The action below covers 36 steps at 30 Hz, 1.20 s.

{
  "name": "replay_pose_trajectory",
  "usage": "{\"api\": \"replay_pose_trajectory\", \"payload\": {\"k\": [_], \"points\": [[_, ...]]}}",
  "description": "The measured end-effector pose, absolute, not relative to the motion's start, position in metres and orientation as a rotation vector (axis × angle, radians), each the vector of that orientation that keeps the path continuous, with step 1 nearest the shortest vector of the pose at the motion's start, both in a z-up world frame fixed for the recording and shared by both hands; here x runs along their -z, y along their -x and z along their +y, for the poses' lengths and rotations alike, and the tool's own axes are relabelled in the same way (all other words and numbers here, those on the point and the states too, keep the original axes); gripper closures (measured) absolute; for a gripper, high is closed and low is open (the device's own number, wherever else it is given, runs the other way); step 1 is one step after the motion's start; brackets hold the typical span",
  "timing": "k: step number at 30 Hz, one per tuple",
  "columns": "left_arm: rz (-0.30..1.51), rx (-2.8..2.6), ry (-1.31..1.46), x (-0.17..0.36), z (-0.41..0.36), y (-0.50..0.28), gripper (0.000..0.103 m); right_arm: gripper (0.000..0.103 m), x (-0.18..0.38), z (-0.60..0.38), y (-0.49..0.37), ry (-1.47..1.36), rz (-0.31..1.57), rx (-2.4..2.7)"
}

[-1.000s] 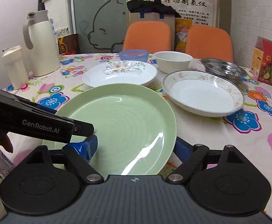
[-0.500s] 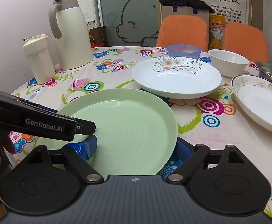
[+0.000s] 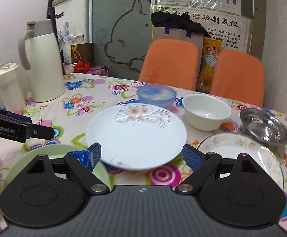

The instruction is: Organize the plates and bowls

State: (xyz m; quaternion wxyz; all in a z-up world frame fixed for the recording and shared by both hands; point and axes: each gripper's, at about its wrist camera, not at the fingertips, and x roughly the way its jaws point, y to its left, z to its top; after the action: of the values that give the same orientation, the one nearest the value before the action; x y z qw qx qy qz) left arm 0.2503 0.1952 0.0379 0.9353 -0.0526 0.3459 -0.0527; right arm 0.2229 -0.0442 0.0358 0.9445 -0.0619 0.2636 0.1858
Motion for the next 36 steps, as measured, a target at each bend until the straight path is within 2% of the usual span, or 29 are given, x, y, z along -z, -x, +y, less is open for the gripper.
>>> {"api": "replay_pose_trajectory", "payload": {"k": [5, 10, 19, 33, 36], "points": [[0.768, 0.145, 0.118, -0.028, 0.185, -0.323, 0.031, 0.027, -0.015, -0.045, -0.293, 0.146, 0.618, -0.326], [0.817, 0.151, 0.094, -0.015, 0.178, -0.359, 0.031, 0.026, 0.01, -0.04, -0.326, 0.135, 0.73, -0.361], [0.815, 0.183, 0.086, -0.01, 0.18, -0.363, 0.031, 0.026, 0.008, -0.029, -0.332, 0.083, 0.712, -0.389], [0.848, 0.203, 0.045, 0.004, 0.162, -0.365, 0.033, 0.024, 0.013, -0.031, -0.291, 0.061, 0.664, -0.36], [0.843, 0.217, 0.041, 0.003, 0.157, -0.364, 0.043, 0.023, 0.013, -0.029, -0.29, 0.052, 0.667, -0.367]]}}
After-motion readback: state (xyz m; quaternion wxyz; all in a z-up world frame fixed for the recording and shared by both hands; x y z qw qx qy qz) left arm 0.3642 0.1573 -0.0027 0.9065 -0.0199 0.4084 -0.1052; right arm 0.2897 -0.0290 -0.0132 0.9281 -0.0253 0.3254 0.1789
